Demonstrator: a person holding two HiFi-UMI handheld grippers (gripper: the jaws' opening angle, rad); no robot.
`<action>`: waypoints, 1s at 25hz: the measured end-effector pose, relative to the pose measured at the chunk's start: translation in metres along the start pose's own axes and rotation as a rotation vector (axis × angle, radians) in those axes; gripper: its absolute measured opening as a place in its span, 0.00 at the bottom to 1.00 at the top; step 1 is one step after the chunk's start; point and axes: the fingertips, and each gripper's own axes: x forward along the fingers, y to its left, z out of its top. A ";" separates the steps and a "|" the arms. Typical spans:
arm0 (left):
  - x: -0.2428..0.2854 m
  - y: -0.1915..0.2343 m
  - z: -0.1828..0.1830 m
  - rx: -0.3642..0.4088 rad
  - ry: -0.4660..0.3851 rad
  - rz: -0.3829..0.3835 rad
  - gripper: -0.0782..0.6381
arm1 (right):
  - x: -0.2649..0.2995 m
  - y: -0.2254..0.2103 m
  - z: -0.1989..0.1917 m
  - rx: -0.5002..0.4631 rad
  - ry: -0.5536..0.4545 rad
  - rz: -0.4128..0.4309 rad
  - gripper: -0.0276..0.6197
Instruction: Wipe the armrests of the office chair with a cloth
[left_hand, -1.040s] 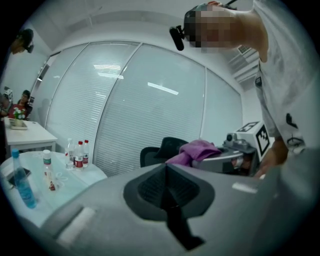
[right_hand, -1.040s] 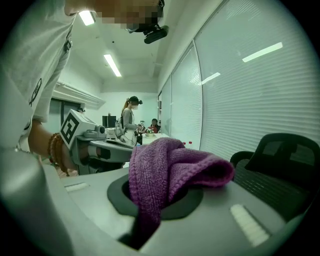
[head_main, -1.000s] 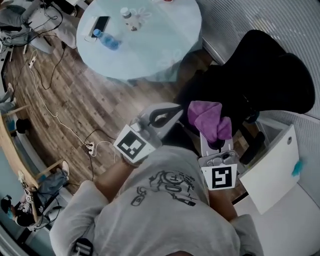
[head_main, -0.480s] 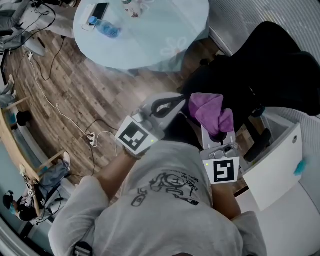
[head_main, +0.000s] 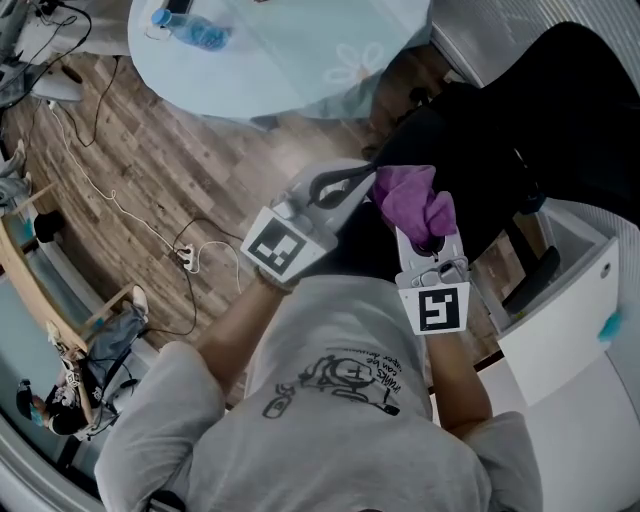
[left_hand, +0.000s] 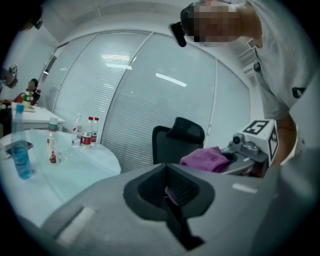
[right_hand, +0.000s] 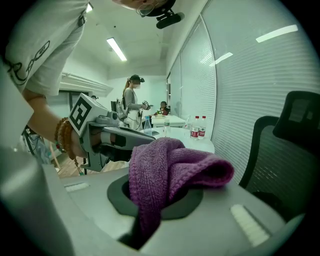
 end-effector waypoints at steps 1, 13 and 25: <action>0.001 0.003 -0.007 -0.005 0.004 0.000 0.11 | 0.006 0.002 -0.008 0.007 0.007 0.005 0.09; 0.020 0.036 -0.086 -0.031 0.082 0.011 0.11 | 0.068 0.014 -0.099 0.033 0.104 0.056 0.09; 0.023 0.035 -0.118 -0.053 0.114 0.011 0.11 | 0.089 0.027 -0.159 -0.056 0.210 0.073 0.09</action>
